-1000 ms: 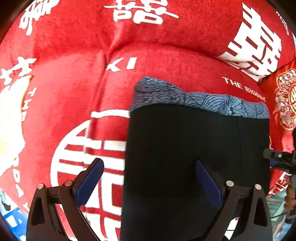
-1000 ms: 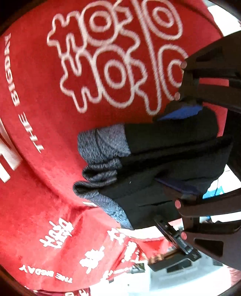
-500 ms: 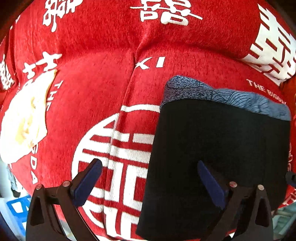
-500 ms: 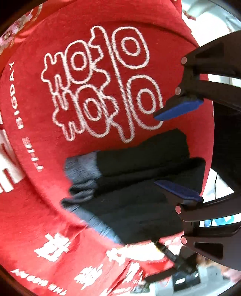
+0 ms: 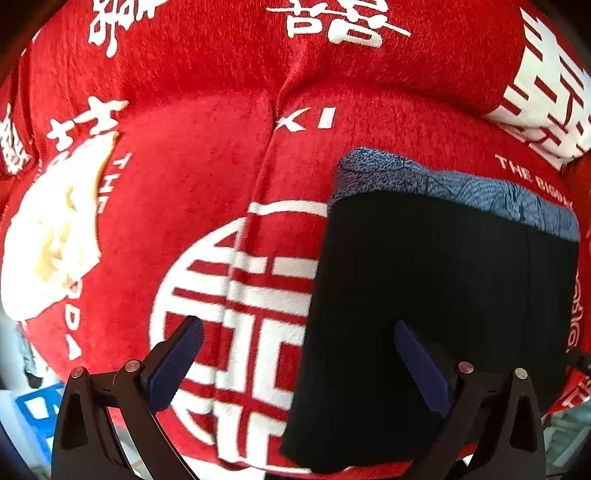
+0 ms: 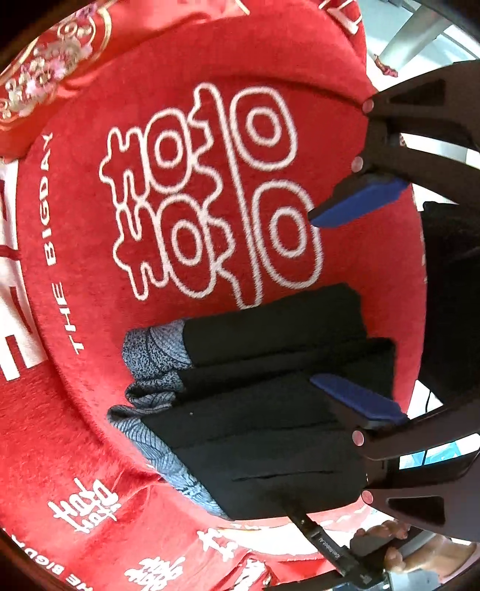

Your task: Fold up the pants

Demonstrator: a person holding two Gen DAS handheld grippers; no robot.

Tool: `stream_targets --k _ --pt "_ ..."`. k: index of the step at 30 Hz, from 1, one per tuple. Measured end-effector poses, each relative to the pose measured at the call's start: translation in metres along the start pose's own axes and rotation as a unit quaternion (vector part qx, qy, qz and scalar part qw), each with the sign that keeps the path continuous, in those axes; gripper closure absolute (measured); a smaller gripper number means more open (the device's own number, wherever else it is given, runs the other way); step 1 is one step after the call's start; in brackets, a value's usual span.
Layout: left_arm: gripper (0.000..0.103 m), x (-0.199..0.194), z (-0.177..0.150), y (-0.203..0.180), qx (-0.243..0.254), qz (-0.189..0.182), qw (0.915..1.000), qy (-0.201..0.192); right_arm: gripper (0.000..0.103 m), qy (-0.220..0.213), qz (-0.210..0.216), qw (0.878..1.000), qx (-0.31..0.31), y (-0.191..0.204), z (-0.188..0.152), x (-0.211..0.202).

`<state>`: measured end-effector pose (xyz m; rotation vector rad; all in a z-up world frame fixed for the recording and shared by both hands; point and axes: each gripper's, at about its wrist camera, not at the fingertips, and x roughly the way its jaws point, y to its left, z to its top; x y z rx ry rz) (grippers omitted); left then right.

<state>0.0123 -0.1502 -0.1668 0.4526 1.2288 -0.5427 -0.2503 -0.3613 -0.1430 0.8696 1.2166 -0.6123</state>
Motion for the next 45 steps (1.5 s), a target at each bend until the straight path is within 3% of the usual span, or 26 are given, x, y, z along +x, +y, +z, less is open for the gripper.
stream_targets --k 8,10,16,21,24,35,45 --pt "0.0 -0.031 -0.026 -0.009 0.06 0.04 0.9973 0.003 0.018 -0.008 -0.049 0.999 0.018 -0.017 -0.03 -0.027" --pt "0.0 -0.041 -0.033 -0.015 0.073 0.036 0.9967 0.003 0.012 -0.016 -0.066 0.998 0.011 -0.014 -0.037 -0.034" --pt "0.0 -0.073 -0.046 -0.034 0.101 0.023 0.9946 0.004 0.012 -0.04 -0.067 0.997 -0.012 0.014 -0.05 -0.059" --pt "0.0 -0.096 -0.051 -0.039 0.107 0.007 0.9942 0.01 0.01 -0.043 -0.06 0.997 -0.023 0.042 -0.058 -0.072" --pt "0.0 -0.107 -0.052 -0.036 0.104 -0.002 0.9945 0.016 0.0 -0.044 -0.049 0.998 -0.025 0.057 -0.061 -0.08" --pt "0.0 -0.131 -0.058 -0.029 0.096 0.003 0.9952 0.02 0.0 -0.019 -0.081 0.993 -0.082 0.108 -0.067 -0.093" --pt "0.0 -0.142 -0.062 -0.033 0.101 0.015 0.9946 0.018 0.0 -0.012 -0.091 0.993 -0.076 0.121 -0.065 -0.102"
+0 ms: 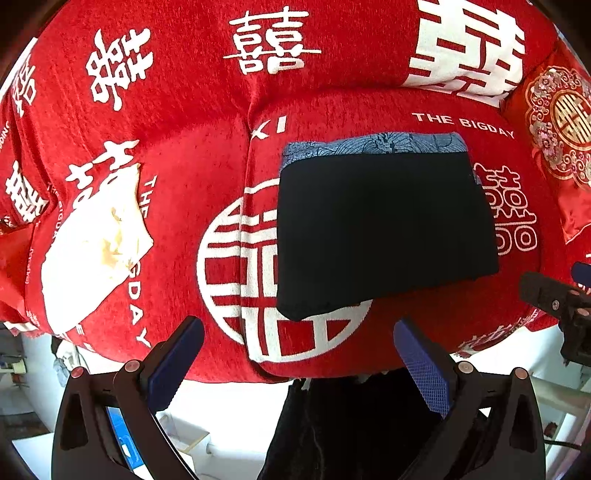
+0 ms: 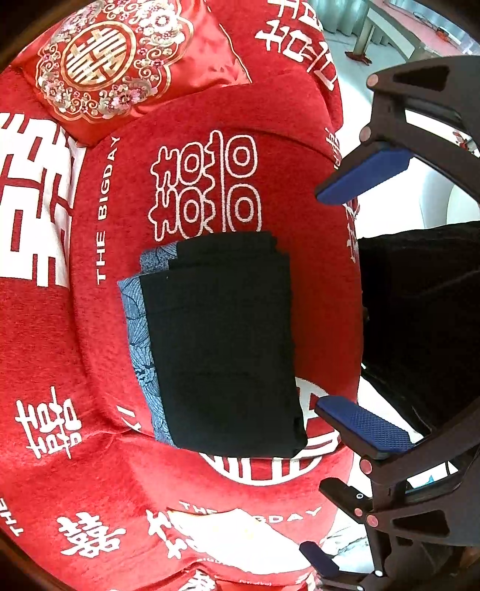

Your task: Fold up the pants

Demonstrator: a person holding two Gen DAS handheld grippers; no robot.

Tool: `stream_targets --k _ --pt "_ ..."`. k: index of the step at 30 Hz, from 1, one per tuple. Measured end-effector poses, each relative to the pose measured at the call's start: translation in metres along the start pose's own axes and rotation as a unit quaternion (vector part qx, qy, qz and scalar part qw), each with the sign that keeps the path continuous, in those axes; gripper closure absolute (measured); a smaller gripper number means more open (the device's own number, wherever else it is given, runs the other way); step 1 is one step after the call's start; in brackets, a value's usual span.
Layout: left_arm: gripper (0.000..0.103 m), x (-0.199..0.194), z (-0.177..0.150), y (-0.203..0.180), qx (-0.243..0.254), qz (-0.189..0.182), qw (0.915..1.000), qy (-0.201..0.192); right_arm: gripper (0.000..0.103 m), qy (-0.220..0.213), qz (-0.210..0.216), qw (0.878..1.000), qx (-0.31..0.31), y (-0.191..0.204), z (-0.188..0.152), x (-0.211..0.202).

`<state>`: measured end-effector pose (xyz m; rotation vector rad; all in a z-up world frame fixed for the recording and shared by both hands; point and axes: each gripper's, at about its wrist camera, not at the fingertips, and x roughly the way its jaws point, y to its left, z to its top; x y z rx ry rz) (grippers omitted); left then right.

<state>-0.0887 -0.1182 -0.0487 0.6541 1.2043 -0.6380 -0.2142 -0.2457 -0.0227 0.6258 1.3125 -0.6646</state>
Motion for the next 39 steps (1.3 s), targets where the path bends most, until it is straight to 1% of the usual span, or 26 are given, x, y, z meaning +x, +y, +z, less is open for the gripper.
stream_targets --k 5,11,18,30,39 --pt "0.0 -0.001 0.001 0.003 -0.013 -0.006 0.9999 0.006 0.0 0.001 -0.004 1.0 -0.006 0.004 0.002 -0.004" --pt "0.0 -0.002 0.004 0.004 -0.017 -0.009 0.9998 0.009 0.0 0.004 -0.006 1.0 -0.01 0.009 0.005 -0.006" --pt "0.0 -0.006 0.008 0.003 -0.013 -0.01 0.9998 0.006 0.0 0.005 -0.006 1.0 -0.01 0.014 0.01 -0.006" --pt "0.0 -0.003 0.011 0.002 -0.016 -0.012 0.9997 0.012 0.0 0.005 -0.015 1.0 -0.015 0.016 0.016 -0.008" --pt "0.0 -0.004 0.015 -0.001 -0.009 -0.005 0.9999 0.007 0.0 0.004 -0.02 1.0 -0.016 0.015 0.019 -0.008"
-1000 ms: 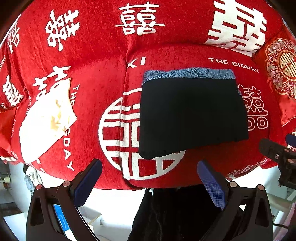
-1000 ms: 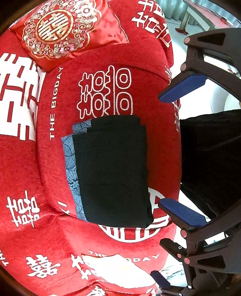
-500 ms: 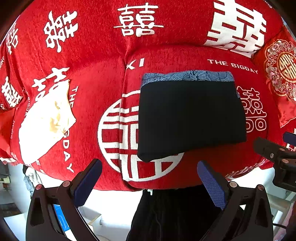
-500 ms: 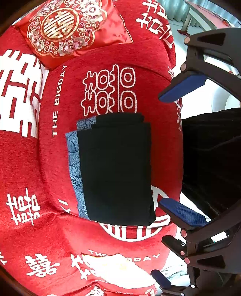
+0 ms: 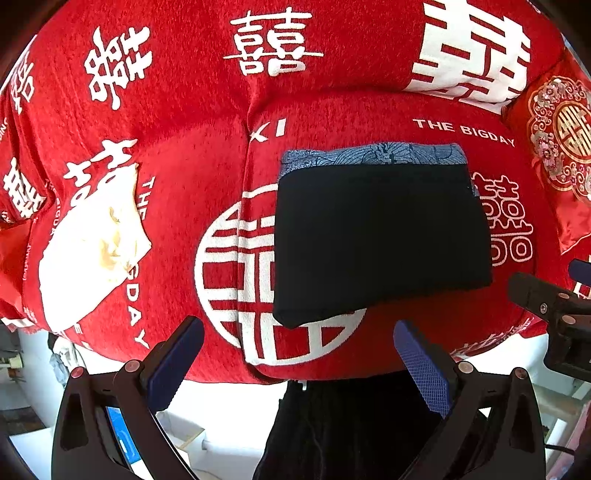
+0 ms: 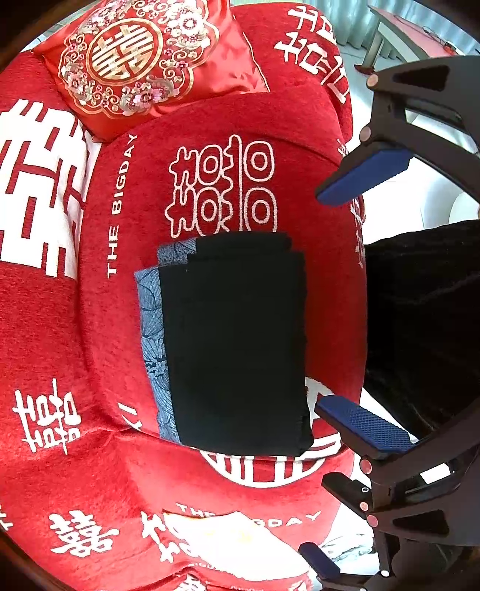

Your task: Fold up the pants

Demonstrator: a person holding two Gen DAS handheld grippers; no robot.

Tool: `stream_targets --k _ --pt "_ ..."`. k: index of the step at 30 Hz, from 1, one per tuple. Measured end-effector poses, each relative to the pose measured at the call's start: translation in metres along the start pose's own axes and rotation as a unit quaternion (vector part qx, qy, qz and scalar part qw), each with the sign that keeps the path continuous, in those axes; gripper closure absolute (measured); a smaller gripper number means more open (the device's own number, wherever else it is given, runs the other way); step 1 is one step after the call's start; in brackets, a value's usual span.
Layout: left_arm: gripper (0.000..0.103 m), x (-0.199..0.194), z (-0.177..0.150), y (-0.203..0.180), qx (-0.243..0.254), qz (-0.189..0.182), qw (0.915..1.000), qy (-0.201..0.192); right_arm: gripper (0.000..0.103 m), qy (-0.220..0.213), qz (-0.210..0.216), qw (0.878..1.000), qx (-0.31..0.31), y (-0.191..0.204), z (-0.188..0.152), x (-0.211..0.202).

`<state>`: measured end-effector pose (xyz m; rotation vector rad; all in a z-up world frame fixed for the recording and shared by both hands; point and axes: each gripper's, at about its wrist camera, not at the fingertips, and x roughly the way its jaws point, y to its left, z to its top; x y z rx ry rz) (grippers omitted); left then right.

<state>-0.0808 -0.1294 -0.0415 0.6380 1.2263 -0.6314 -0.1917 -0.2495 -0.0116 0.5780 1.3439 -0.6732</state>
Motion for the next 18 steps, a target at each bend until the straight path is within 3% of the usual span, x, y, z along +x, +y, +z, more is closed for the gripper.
stream_targets --k 18 --pt "0.0 -0.0018 0.001 -0.0067 0.01 0.0 0.9999 -0.001 0.0 0.002 0.001 1.0 -0.001 -0.0003 0.0019 0.0012"
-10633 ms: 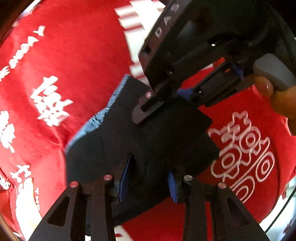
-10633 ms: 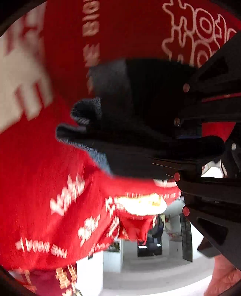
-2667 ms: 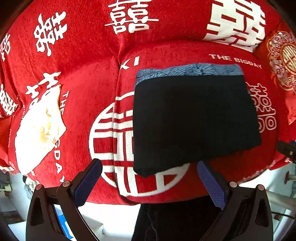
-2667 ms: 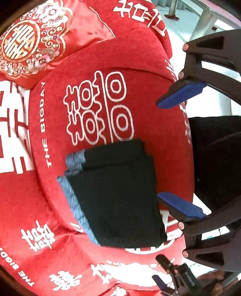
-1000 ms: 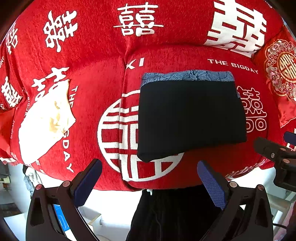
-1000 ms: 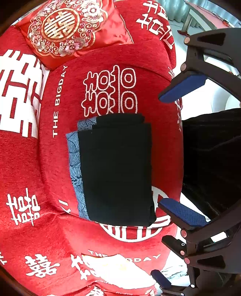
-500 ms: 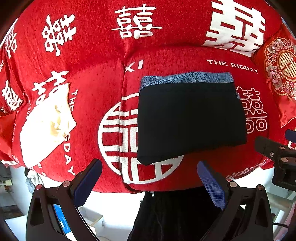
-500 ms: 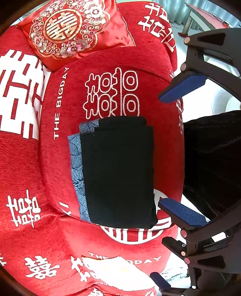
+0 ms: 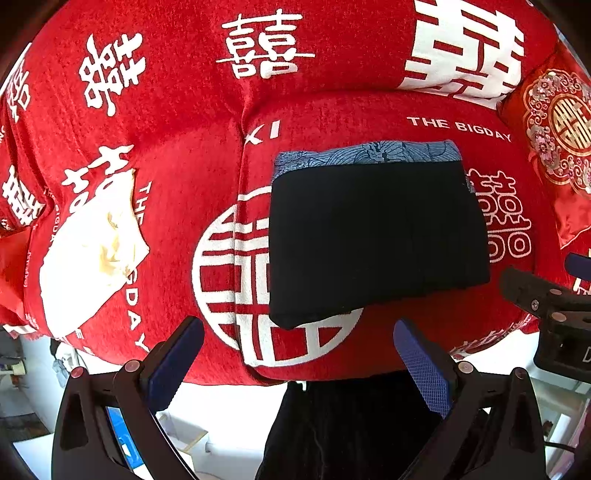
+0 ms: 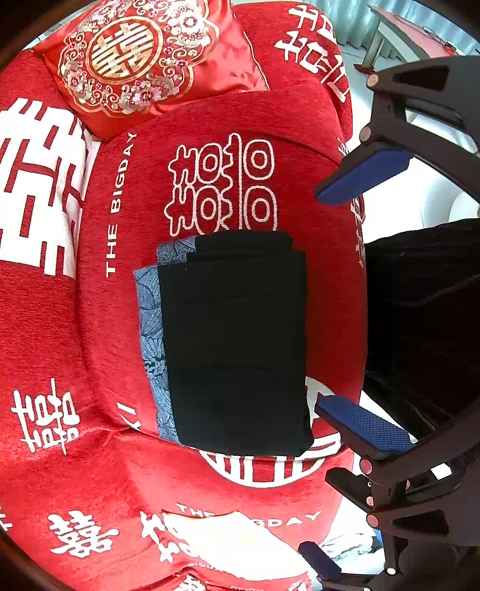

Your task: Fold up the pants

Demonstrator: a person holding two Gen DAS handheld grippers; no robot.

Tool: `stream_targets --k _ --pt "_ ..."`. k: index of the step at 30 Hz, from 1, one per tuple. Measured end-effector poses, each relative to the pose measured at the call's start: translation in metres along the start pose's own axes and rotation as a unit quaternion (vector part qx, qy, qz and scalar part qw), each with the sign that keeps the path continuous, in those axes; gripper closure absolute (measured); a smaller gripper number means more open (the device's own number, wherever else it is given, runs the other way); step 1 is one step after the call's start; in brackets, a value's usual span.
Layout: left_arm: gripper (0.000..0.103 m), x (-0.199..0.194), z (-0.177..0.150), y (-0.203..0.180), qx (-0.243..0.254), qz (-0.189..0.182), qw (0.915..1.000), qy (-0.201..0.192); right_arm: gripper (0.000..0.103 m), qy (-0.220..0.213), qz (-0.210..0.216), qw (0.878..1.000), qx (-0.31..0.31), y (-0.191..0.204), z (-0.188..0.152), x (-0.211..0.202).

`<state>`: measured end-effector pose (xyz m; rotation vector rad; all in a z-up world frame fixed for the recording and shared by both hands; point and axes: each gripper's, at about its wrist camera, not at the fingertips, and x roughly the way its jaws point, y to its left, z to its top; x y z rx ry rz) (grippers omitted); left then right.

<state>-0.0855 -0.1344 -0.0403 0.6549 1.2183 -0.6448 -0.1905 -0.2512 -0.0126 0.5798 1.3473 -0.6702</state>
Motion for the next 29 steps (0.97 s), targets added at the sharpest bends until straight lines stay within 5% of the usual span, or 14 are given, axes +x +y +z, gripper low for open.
stream_targets --k 29 --pt "0.0 -0.0028 0.002 -0.0048 -0.005 -0.008 0.9999 -0.009 0.0 0.002 -0.005 1.0 0.002 -0.0024 -0.001 0.0036"
